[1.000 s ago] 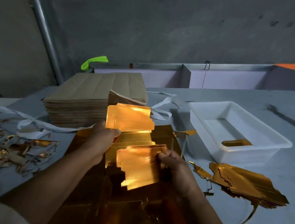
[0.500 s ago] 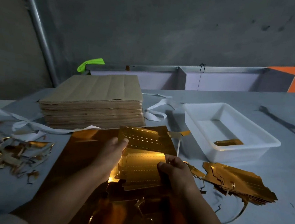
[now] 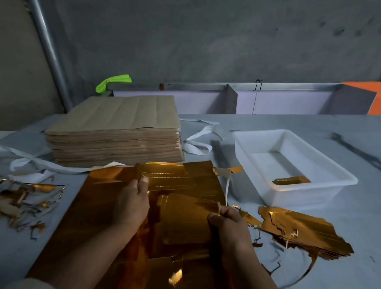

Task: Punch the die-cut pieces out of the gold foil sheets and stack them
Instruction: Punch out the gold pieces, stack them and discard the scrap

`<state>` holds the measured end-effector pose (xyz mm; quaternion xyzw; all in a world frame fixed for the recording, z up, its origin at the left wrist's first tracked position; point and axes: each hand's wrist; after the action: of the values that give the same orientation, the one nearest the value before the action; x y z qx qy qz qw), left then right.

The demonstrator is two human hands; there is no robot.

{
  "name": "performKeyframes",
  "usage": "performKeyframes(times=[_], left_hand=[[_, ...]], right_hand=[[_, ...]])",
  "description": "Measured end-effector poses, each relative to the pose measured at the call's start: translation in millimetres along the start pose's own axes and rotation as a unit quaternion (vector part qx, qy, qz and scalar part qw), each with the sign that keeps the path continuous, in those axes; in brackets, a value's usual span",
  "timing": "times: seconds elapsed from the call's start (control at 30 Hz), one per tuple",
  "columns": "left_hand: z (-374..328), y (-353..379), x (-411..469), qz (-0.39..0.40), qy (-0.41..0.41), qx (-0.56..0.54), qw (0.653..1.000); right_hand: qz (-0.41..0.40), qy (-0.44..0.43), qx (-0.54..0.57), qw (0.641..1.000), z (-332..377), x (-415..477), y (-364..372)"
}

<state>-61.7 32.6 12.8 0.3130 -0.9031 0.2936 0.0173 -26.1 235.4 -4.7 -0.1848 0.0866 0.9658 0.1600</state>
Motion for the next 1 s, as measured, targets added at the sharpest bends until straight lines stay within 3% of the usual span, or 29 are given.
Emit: performKeyframes(times=[0.27, 0.6, 0.73, 0.83, 0.93, 1.0], left_hand=[[14, -8, -1, 0.045, -0.002, -0.054, 0.998], [26, -9, -27, 0.156, -0.037, -0.123, 0.979], [32, -13, -35, 0.212, -0.096, -0.142, 0.962], [27, -17, -30, 0.255, -0.182, -0.191, 0.93], [19, -18, -15, 0.269, -0.261, -0.243, 0.895], [12, -18, -6, 0.255, -0.27, -0.251, 0.894]], right_hand=[[0.004, 0.044, 0.072, 0.996, 1, 10, -15], [0.056, 0.037, 0.023, 0.997, 22, 8, -10], [0.063, 0.026, -0.014, 0.998, 17, 5, -5], [0.054, 0.047, -0.016, 0.997, 10, 4, -2], [0.059, 0.034, -0.021, 0.997, 5, 3, -1], [0.062, 0.02, -0.03, 0.997, 4, 2, 0]])
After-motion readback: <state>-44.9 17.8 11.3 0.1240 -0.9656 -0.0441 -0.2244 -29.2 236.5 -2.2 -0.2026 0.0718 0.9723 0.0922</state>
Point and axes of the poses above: each hand's wrist, its own x-axis towards the middle knuckle, its own y-axis out of the palm, z = x × y, and after that the axes turned 12 degrees about -z, right-handed
